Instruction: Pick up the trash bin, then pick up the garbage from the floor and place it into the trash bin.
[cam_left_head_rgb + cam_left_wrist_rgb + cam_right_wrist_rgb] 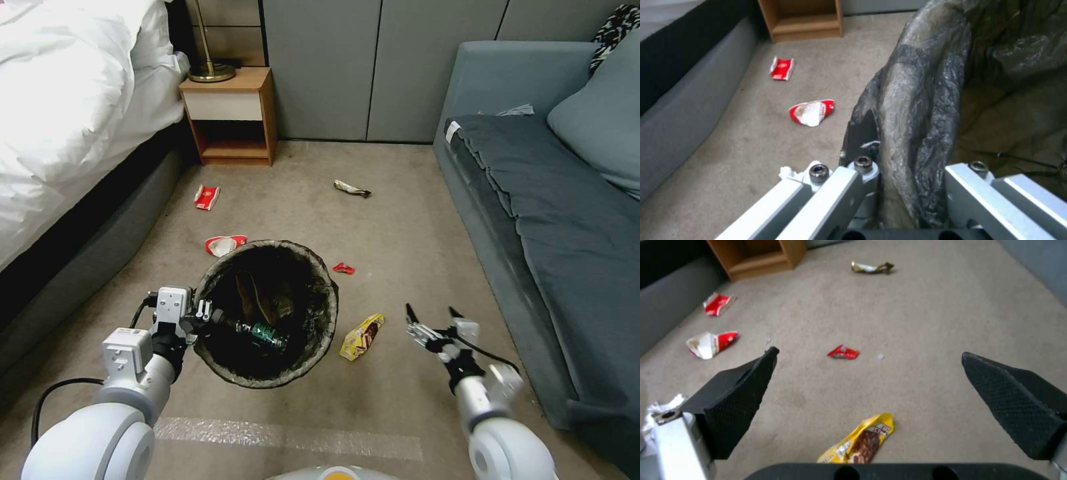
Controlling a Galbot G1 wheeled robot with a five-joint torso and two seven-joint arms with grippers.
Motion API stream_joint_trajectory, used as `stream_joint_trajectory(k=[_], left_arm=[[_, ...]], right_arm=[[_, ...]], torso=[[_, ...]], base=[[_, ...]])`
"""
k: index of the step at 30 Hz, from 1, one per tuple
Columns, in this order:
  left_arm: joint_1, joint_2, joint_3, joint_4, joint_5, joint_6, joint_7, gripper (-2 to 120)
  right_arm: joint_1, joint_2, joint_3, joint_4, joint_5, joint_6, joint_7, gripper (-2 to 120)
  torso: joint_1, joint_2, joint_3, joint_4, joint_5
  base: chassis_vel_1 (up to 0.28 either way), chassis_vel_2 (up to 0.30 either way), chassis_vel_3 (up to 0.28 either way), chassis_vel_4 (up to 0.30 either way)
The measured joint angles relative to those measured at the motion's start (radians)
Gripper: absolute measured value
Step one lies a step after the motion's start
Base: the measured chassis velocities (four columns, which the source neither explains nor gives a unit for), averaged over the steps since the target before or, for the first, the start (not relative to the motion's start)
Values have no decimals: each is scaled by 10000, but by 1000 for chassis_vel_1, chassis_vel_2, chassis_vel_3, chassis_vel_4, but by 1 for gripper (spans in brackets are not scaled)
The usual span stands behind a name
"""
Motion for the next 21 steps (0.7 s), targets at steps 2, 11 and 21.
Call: stream_joint_trajectory(k=[2, 11, 21], left_arm=[[2, 0, -17, 0, -37, 2, -10, 1], [31, 49, -119, 0, -194, 29, -25, 1], [129, -83, -155, 0, -196, 42, -58, 1]], right_arm=[[278, -5, -103, -275, 42, -107, 7, 100], [1742, 87, -678, -2044, 745, -776, 52, 100], [3494, 563, -1184, -4634, 1113, -1058, 693, 100]], torso=[[1, 0, 0, 0, 0], [0, 0, 0, -1, 1], [0, 0, 0, -1, -1]], base=[[0, 0, 0, 0], [0, 0, 0, 0], [0, 0, 0, 0]])
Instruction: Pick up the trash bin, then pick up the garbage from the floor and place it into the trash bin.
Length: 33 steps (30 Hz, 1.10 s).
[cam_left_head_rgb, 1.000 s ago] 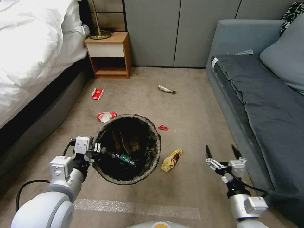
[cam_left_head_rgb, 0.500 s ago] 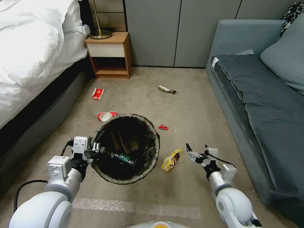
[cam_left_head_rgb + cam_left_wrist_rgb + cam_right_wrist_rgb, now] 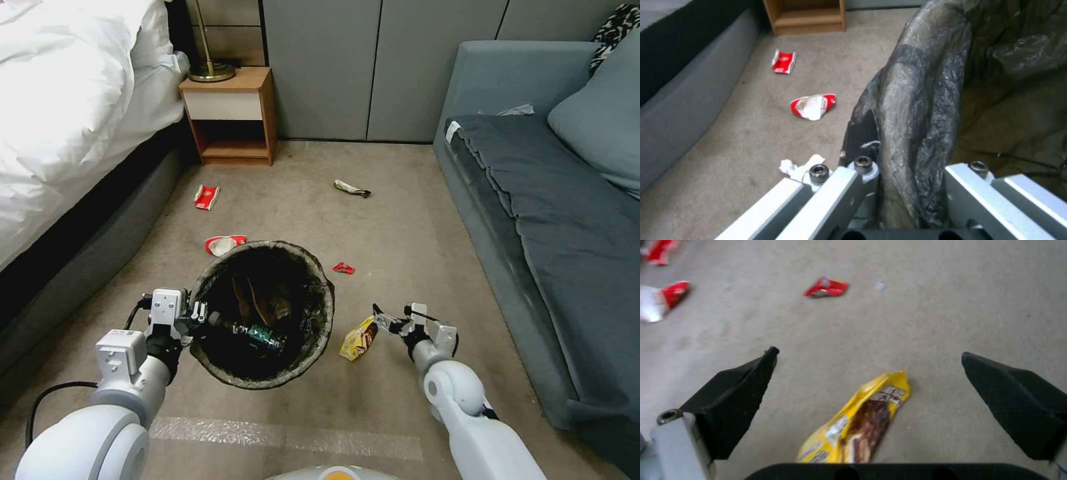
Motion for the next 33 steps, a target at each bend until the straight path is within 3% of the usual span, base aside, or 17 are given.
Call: stream_joint_trajectory(k=[10, 21, 33], left_arm=[[-9, -84, 53, 0, 30, 3, -8, 1], [55, -51, 32, 0, 35, 10, -9, 1], [22, -102, 97, 0, 41, 20, -9, 1]], right_arm=[[813, 446, -84, -1245, -143, 169, 276, 100], [1747, 1381, -11, -3856, -852, 670, -210, 100], [1916, 1755, 7, -4357, -872, 535, -122, 100]], torso=[[0, 0, -1, 0, 0], [0, 0, -1, 1, 0], [0, 0, -1, 0, 0]], base=[[0, 0, 0, 0], [0, 0, 0, 0], [0, 0, 0, 0]])
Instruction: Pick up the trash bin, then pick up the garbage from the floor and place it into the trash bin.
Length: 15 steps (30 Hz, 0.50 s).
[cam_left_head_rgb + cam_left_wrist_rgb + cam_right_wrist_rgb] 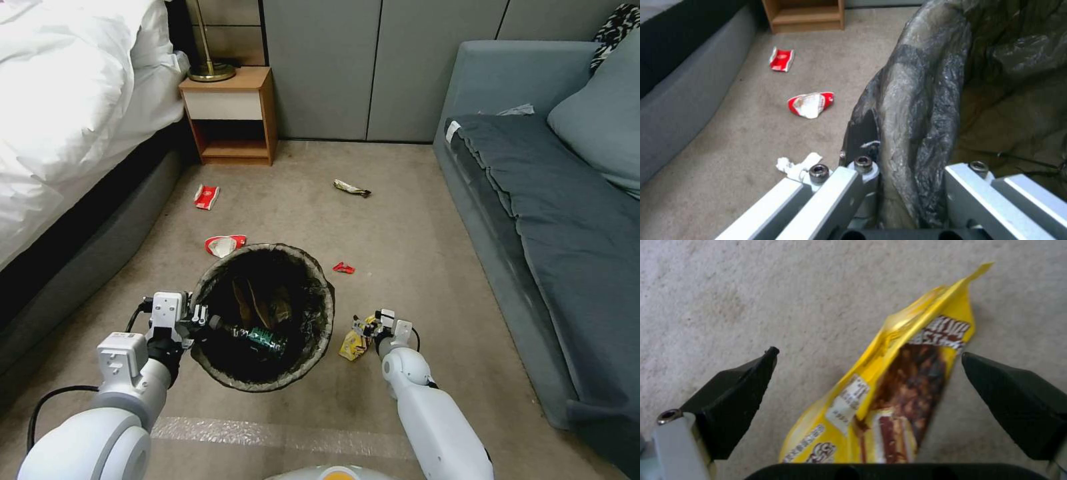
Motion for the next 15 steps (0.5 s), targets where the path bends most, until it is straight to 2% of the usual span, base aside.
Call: stream_joint_trajectory(k=[15], left_arm=[[1, -6, 11, 0, 4, 8, 9, 1]], right_arm=[[262, 262, 33, -562, 150, -164, 58, 97]], torso=[[0, 0, 0, 0, 0]], base=[[0, 0, 0, 0]])
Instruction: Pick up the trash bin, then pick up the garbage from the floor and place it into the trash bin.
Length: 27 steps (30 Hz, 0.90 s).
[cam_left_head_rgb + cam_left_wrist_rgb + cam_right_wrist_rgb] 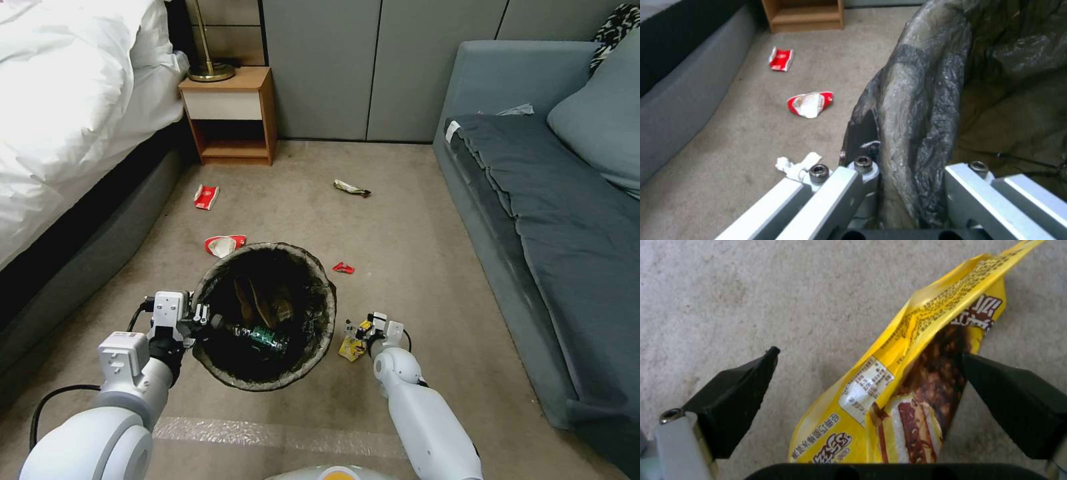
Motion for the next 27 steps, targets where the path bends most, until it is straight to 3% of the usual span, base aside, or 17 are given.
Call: stream_joint_trajectory(k=[9, 12, 14, 27], left_arm=[[8, 14, 21, 0, 6, 0, 6, 1], [6, 14, 26, 0, 7, 0, 6, 1], [-15, 13, 50, 0, 17, 0, 13, 1], [-48, -20, 85, 0, 29, -4, 29, 1]], right_arm=[[9, 25, 101, -371, -467, 373, -20, 71], [4, 21, 106, -373, -468, 380, -24, 68], [-41, -31, 120, -374, -478, 440, -45, 55], [-141, -168, 136, -366, -528, 612, -56, 12]], torso=[[-1, 2, -2, -1, -3], [-1, 1, -2, -1, -3], [-1, 1, -2, -3, -3], [-1, 0, -1, 1, 2]], base=[[0, 0, 0, 0], [0, 0, 0, 0], [0, 0, 0, 0], [0, 0, 0, 0]])
